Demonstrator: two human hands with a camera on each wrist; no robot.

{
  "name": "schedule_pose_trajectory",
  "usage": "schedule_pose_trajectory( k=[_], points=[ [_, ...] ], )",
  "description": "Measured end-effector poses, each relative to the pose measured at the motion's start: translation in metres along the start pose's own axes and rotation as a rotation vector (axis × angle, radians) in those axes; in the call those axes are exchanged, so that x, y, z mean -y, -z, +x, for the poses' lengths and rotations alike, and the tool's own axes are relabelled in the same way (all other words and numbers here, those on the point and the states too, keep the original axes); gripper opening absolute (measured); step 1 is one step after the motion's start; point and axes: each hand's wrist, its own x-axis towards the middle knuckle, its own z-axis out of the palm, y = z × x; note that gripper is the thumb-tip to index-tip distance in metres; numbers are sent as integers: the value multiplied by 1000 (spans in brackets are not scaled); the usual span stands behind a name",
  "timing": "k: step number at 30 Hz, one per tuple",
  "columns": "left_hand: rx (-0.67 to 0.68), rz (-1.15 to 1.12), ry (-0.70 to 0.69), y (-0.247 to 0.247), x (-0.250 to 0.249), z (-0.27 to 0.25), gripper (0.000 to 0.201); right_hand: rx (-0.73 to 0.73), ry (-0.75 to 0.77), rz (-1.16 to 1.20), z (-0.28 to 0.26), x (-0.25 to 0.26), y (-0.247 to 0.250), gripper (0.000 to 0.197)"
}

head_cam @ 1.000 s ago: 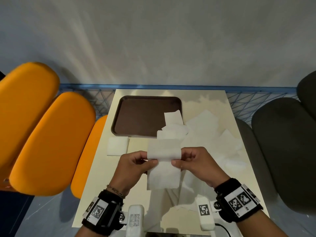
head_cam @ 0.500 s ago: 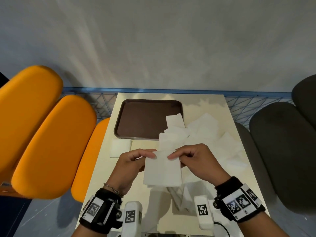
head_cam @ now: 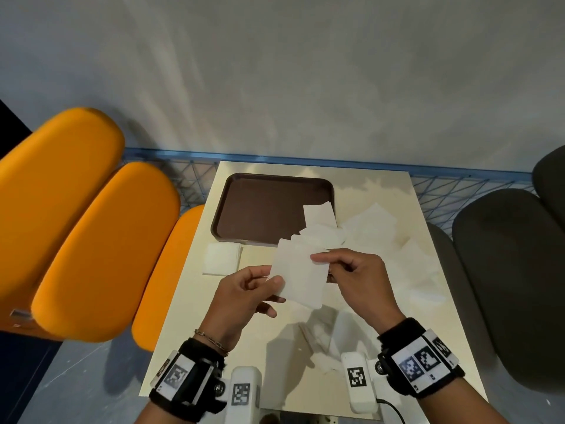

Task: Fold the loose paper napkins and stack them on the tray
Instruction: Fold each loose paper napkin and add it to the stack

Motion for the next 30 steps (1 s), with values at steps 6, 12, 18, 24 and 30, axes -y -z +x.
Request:
schedule_pose_trajectory(
  k=[6, 12, 18, 24, 30],
  points=[
    [-91, 93, -87, 1, 2, -1, 11, 108, -50, 23, -6, -1, 8, 45],
    [45, 664, -362, 15, -6, -2, 7, 474, 32, -224, -9, 29, 42, 78],
    [223, 979, -648, 12, -19, -7, 17, 526, 225, -453, -8, 51, 21, 40],
    [129, 817, -642, 9, -24, -15, 15, 422, 231, -468, -6, 53, 12, 18],
    [-52, 351, -494, 10, -25, -23, 19, 288, 172, -248, -8, 56, 11, 9]
  ],
)
